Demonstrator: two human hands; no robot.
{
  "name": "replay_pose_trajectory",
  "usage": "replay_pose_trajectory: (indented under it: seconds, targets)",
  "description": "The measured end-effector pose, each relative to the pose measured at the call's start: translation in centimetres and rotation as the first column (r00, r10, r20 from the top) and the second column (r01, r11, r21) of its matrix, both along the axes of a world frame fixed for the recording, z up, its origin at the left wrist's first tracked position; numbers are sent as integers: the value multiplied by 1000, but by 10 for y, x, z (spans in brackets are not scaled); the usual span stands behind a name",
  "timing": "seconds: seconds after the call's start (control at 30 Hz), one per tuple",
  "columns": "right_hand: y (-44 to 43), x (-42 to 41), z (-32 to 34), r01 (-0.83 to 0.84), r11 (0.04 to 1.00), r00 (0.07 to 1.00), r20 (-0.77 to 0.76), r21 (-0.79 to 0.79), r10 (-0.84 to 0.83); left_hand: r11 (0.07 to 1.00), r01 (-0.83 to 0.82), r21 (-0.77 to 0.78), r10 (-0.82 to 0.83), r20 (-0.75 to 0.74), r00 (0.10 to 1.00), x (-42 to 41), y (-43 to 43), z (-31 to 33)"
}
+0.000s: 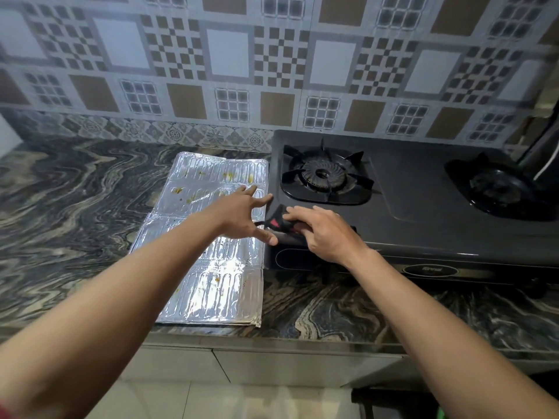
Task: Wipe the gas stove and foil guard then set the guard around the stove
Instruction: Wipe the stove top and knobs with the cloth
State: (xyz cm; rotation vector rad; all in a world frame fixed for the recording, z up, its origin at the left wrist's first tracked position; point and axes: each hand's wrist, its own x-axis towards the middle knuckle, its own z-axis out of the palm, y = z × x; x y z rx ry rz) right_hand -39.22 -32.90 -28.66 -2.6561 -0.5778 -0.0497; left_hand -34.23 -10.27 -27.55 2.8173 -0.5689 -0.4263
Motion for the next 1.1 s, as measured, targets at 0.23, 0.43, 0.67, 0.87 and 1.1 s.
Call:
replay_pose_trajectory:
  seconds: [0.23,0.43,0.67,0.87,1.1]
  targets:
    - [-82,-14,3,293,954,956,-12,-66,-294,1000,17,22,-17,-21,1000,-1,-2,3]
    - [-53,-13,-5,335,934,939,117,-124,-322,999,15,49,-14,-25,1000,-2,-6,5]
    - [-44,-12,-9,230,965,968,129,-127,-213,994,-10,105,18,-78,997,-4,-17,15]
    - [-94,-23,-8,243,965,968,82,-96,-236,973,-7,233,19,-47,999,-21,-48,33]
    - [-110,-25,-1,348,930,935,32,121,-354,987,-1,160,-44,279,959,-43,-80,28]
